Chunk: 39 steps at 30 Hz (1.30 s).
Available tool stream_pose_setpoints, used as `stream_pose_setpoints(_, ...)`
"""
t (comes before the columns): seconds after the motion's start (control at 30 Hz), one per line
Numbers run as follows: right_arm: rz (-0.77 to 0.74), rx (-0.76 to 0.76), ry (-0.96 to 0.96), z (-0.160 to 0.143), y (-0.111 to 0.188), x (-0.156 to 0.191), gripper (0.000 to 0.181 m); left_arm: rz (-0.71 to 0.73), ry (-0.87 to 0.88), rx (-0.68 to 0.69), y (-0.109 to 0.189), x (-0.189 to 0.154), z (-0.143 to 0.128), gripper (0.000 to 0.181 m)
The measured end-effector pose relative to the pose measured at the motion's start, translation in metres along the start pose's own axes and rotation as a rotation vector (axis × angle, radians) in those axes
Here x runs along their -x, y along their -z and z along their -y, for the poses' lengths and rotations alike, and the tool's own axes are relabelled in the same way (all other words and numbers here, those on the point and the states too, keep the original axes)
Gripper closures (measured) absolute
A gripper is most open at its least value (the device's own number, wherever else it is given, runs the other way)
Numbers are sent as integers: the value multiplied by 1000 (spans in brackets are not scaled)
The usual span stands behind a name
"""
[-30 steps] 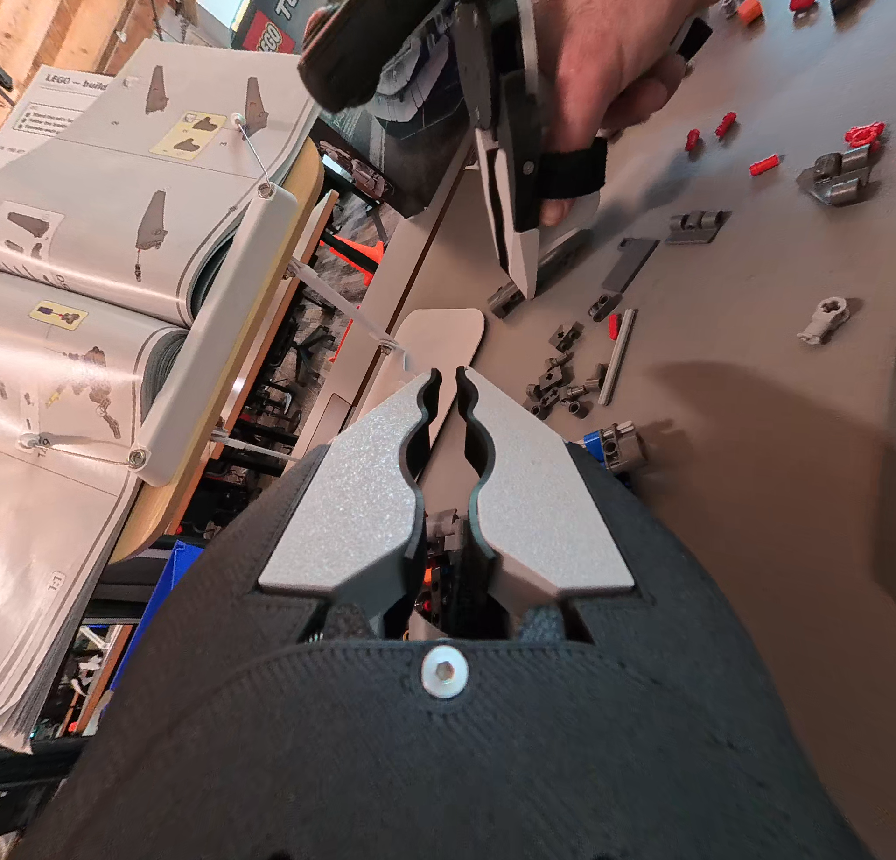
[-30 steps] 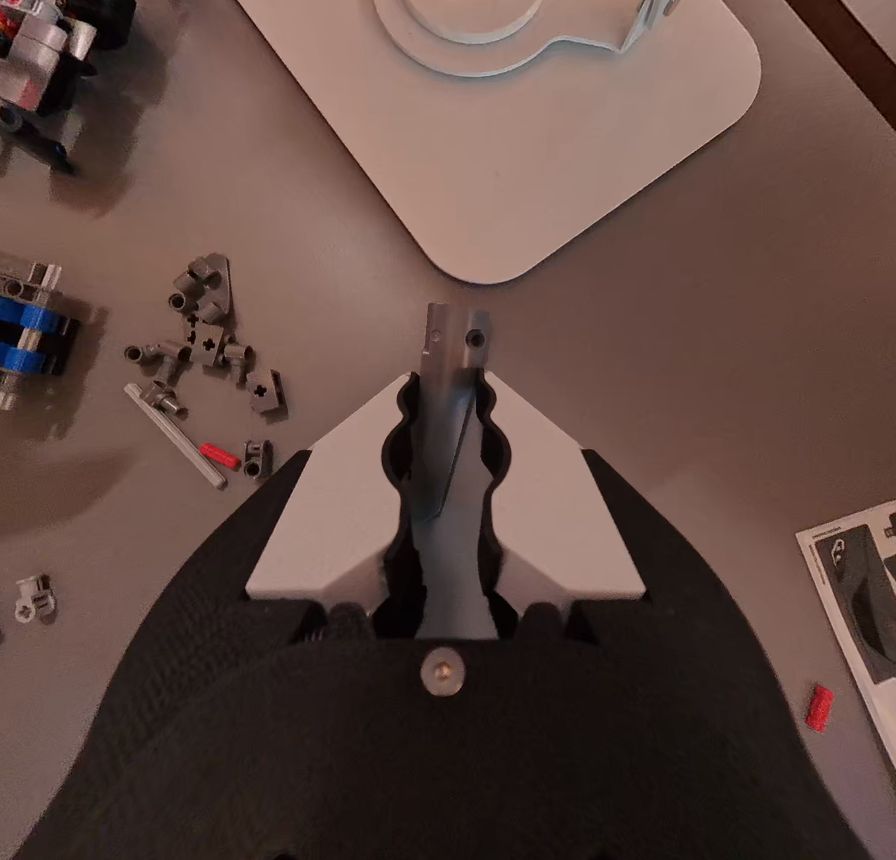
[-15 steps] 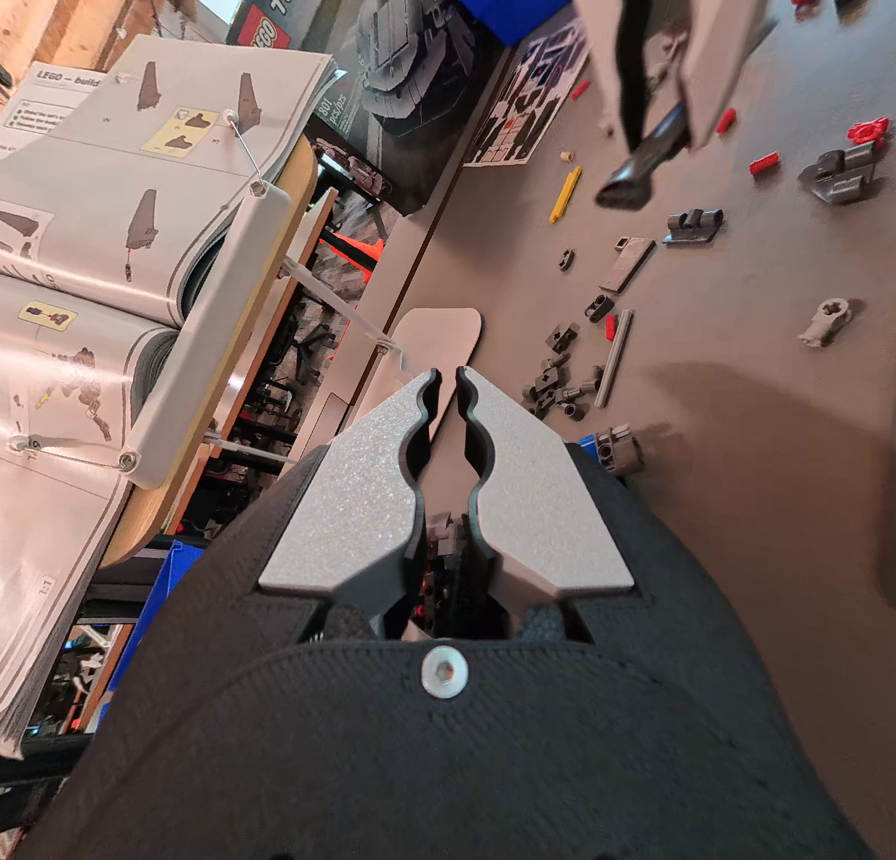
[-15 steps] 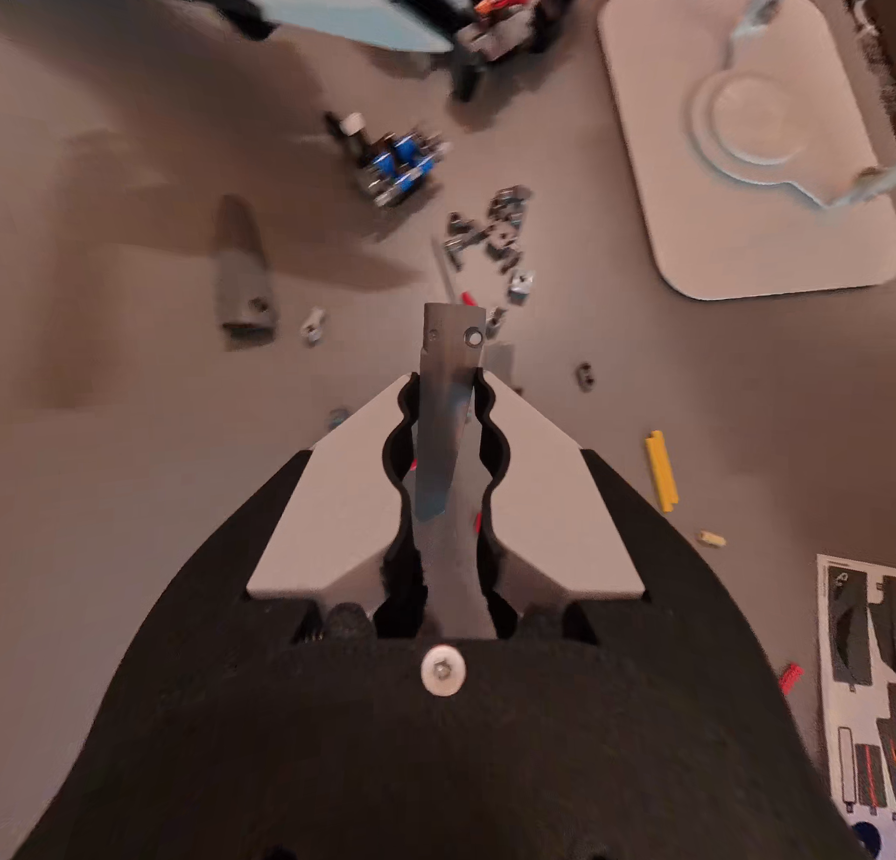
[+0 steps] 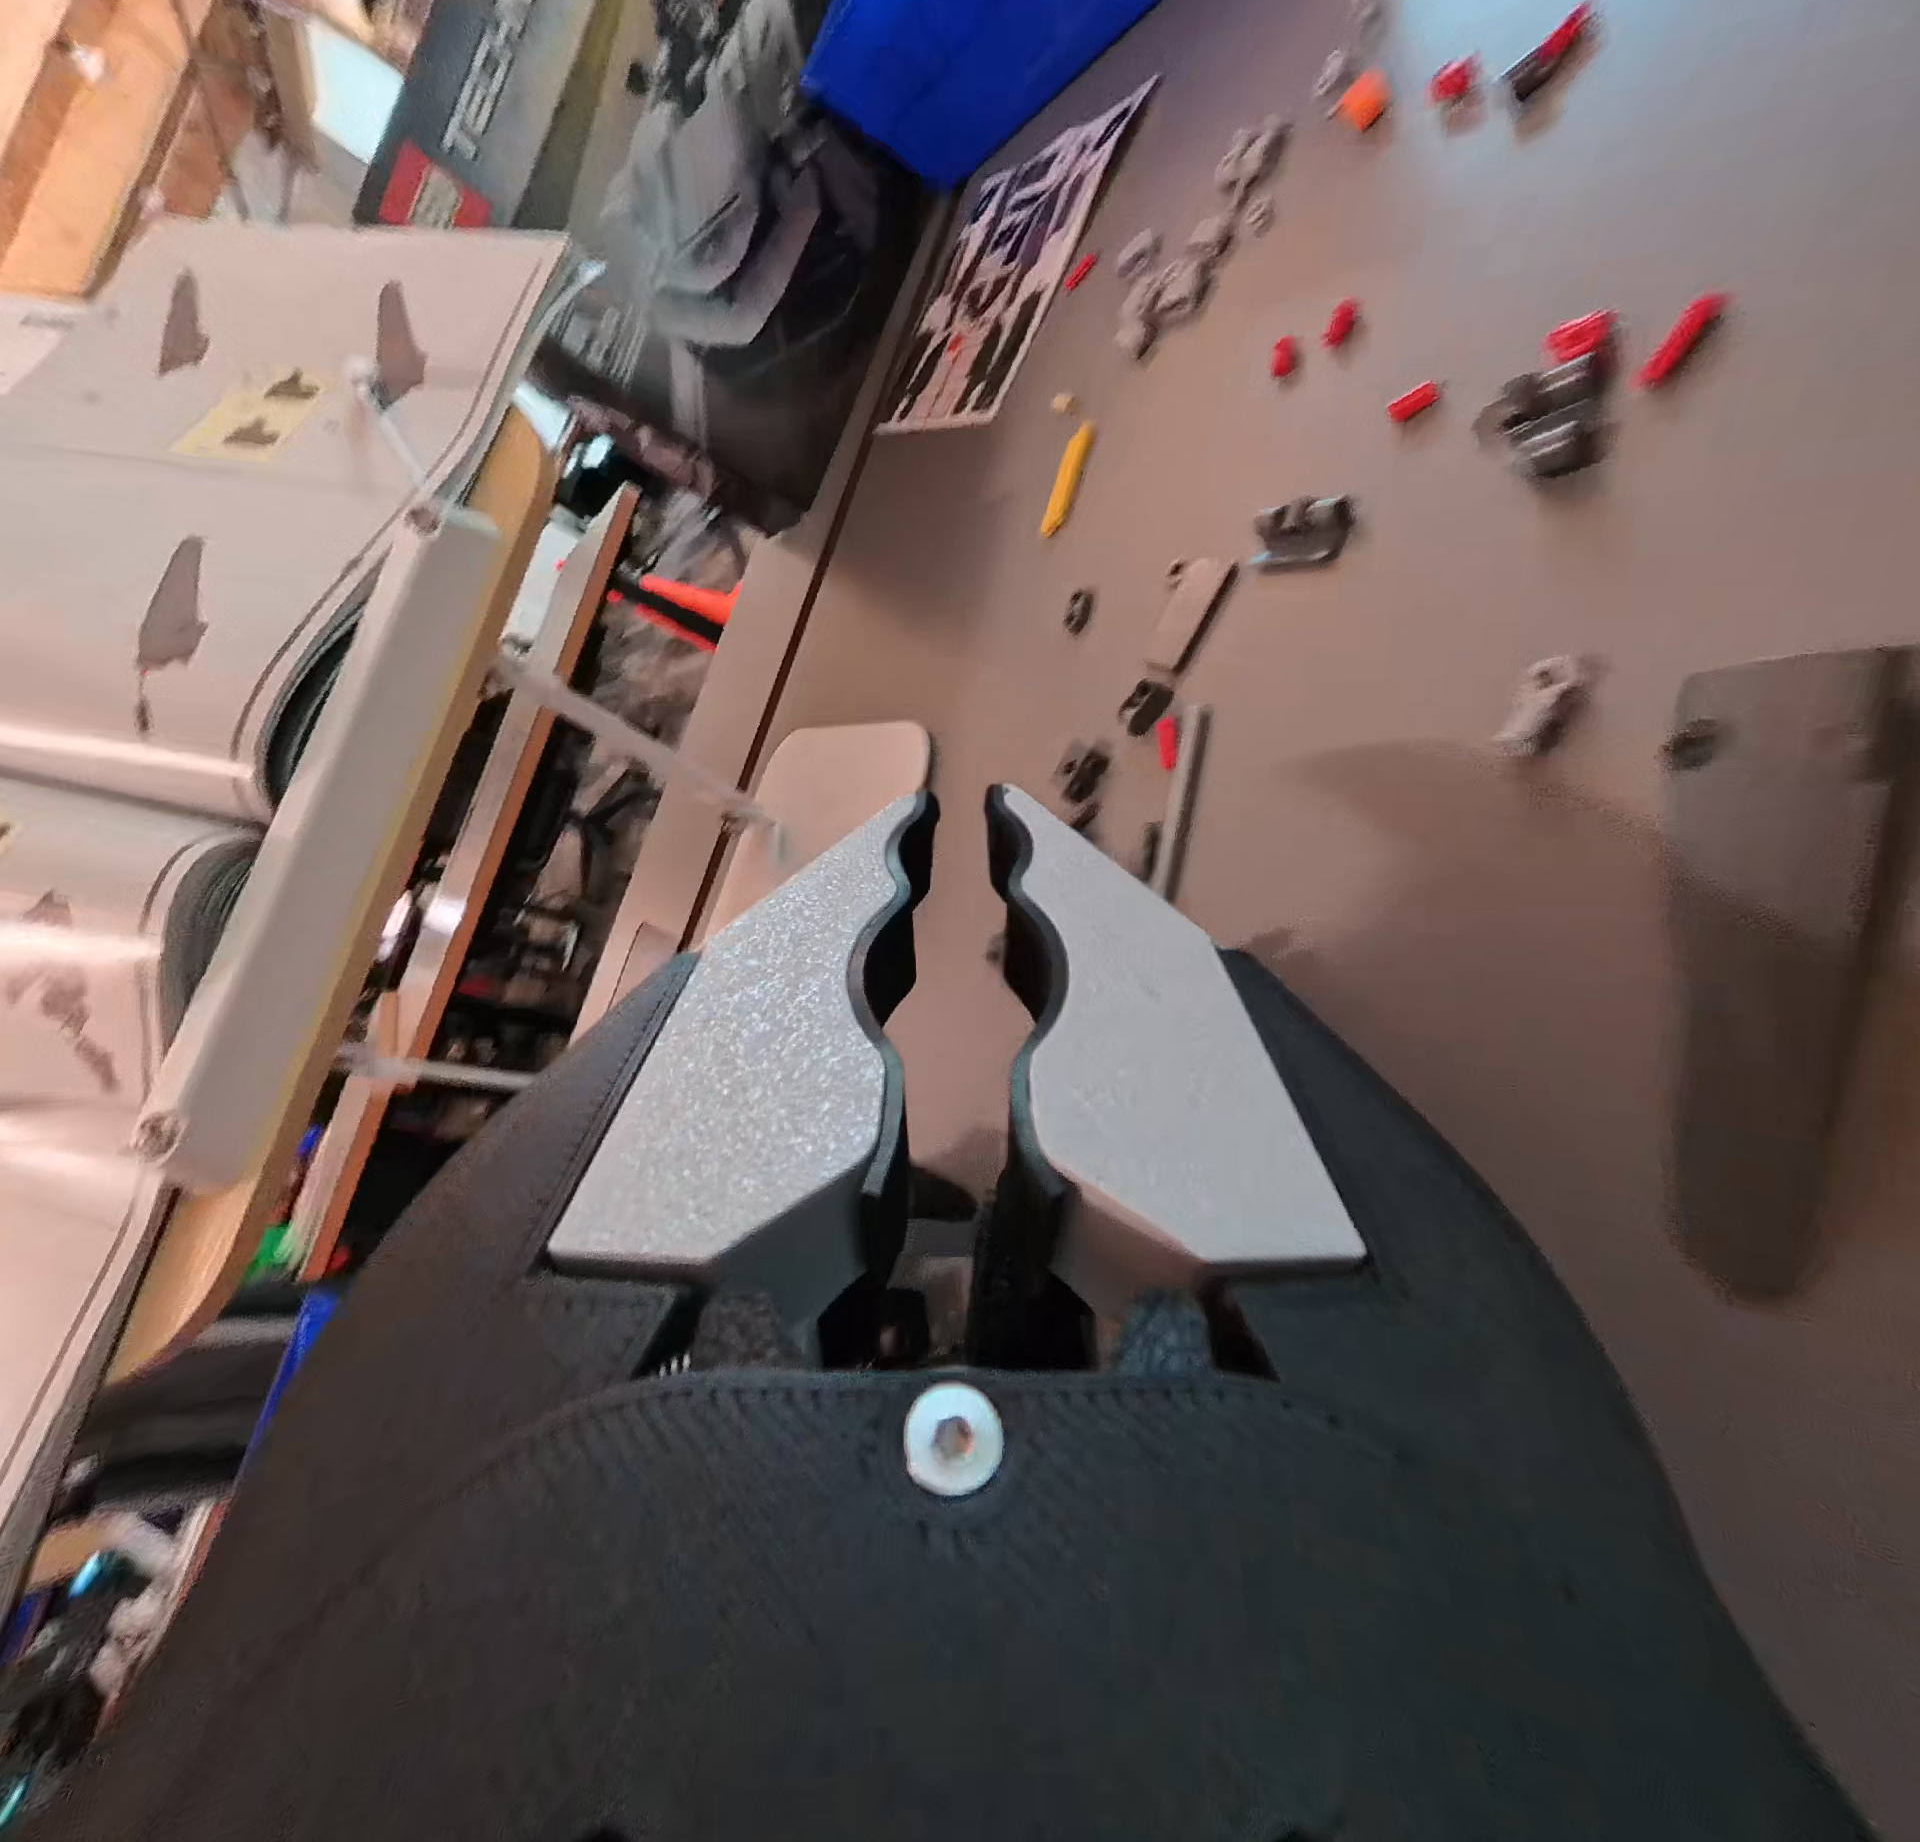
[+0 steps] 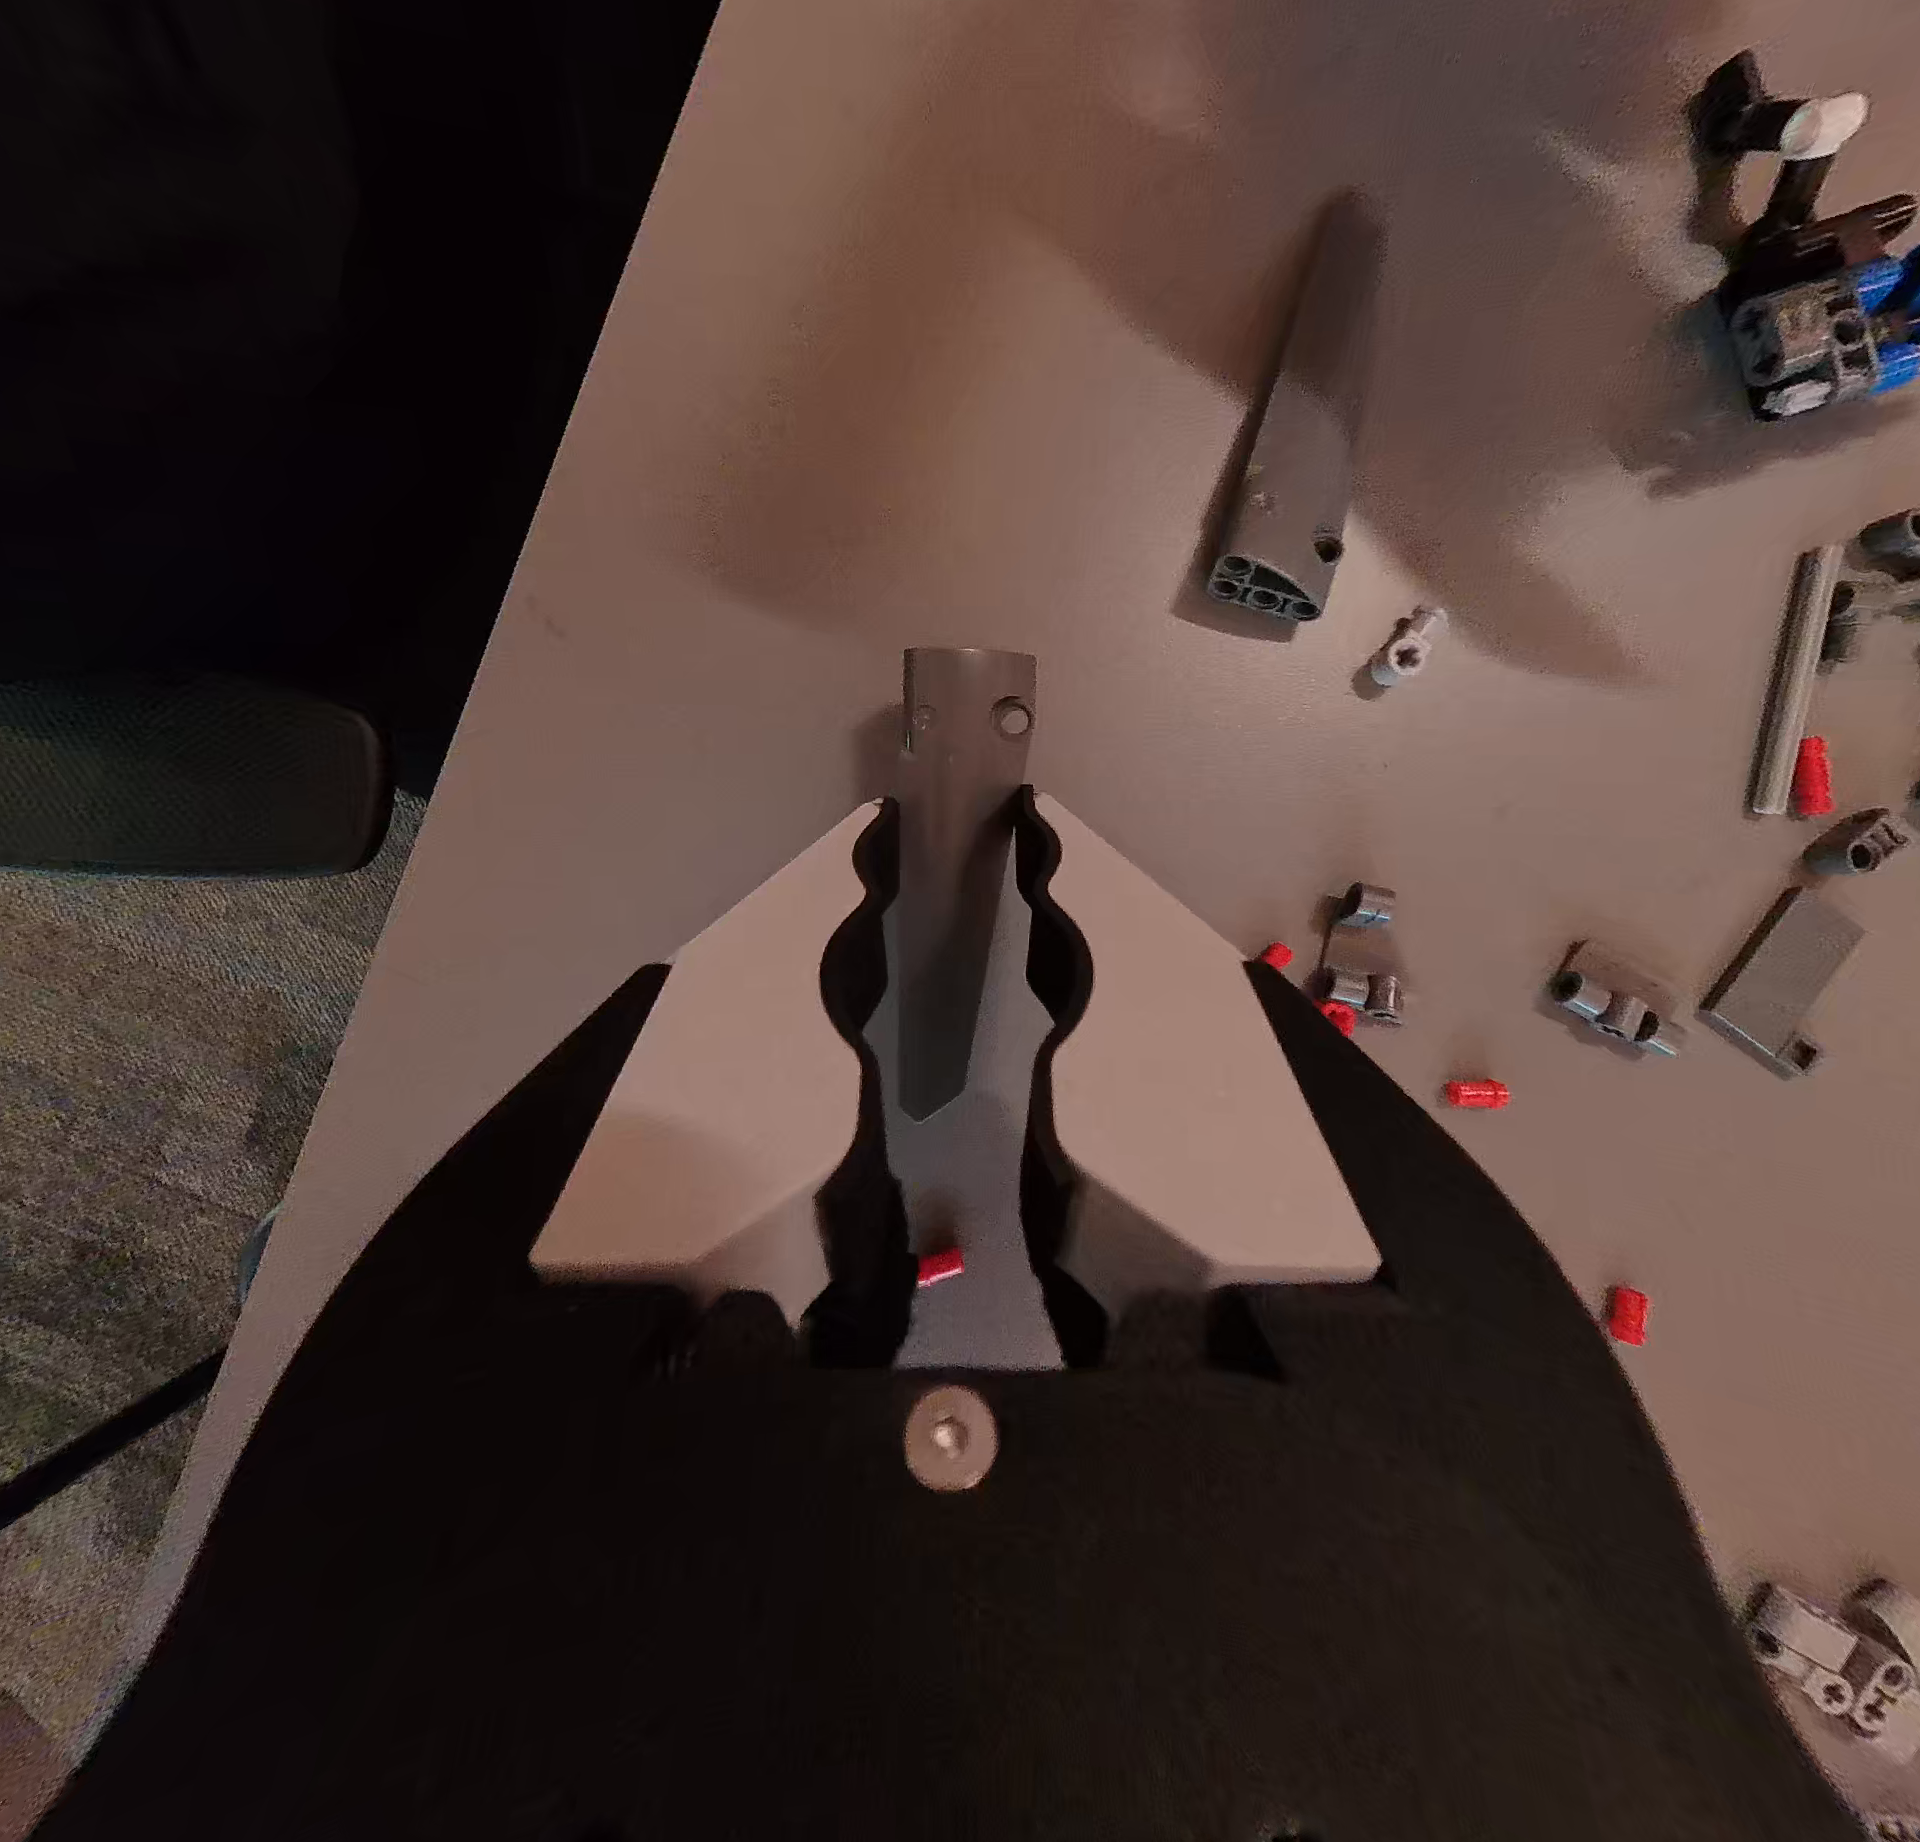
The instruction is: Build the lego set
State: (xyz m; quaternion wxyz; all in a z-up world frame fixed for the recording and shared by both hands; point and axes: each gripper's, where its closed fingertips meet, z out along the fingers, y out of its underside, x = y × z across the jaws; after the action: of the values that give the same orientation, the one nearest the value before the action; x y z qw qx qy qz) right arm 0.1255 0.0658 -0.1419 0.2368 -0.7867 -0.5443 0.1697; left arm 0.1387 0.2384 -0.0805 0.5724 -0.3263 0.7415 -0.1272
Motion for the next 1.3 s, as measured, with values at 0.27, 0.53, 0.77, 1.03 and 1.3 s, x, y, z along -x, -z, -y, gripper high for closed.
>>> stream_pose_setpoints(0.27,90,-347,-124,22,36,-24,161,-276,-110,-339,43,-66,75,143)
stream_pose_setpoints(0.53,186,-389,-173,23,32,-23,161,-204,-262,-353,35,-93,91,147)
stream_pose_setpoints(0.77,243,-371,-178,26,24,-15,162,-224,-289,-394,38,-108,99,167)
stream_pose_setpoints(1.03,72,-492,-213,39,41,-44,127,-243,-12,-357,30,-79,94,167)
stream_pose_setpoints(1.3,-207,-829,-225,37,133,-71,128,-414,733,-473,38,-3,80,168)
